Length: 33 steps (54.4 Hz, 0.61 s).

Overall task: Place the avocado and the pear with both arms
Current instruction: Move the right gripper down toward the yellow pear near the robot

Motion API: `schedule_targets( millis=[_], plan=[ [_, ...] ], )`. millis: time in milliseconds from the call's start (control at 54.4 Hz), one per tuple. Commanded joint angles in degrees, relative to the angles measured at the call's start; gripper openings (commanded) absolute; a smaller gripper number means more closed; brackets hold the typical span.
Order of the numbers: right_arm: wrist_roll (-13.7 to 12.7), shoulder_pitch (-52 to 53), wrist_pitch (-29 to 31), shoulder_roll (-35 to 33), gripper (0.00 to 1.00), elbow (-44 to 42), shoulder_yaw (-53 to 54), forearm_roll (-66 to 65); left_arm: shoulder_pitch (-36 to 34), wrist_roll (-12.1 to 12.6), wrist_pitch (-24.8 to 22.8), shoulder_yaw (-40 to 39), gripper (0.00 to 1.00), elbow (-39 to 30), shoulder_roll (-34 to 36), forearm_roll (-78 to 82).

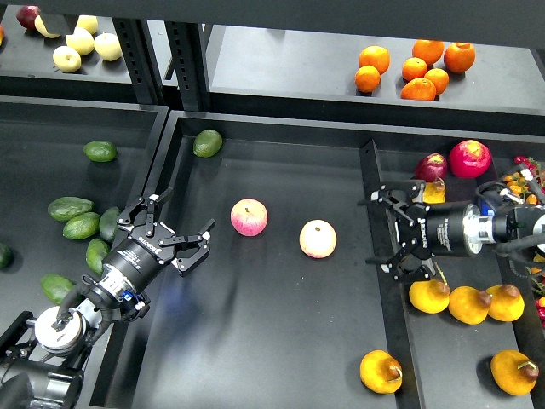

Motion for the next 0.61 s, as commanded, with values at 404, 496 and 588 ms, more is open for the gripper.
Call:
schedule_targets(
  millis=[404, 496, 588],
  plan=[
    [0.0, 11.5, 15.2, 4.7, 1.0, -2.1, -20.9, -18.0, 1.0, 0.0, 0.0, 0.0, 0.99, -0.5, 0.0, 0.0],
    [0.0, 11.7, 15.2, 5.4, 1.0, -2.4, -22.9, -20.6, 1.0, 0.0, 0.0, 0.0, 0.99, -0.4, 0.0, 0.0],
    [0.0, 11.9, 15.2, 6.5, 1.0, -3.0, -24.9, -21.7, 1.0, 0.0, 0.0, 0.0, 0.99, -0.4, 0.0, 0.0]
  ],
)
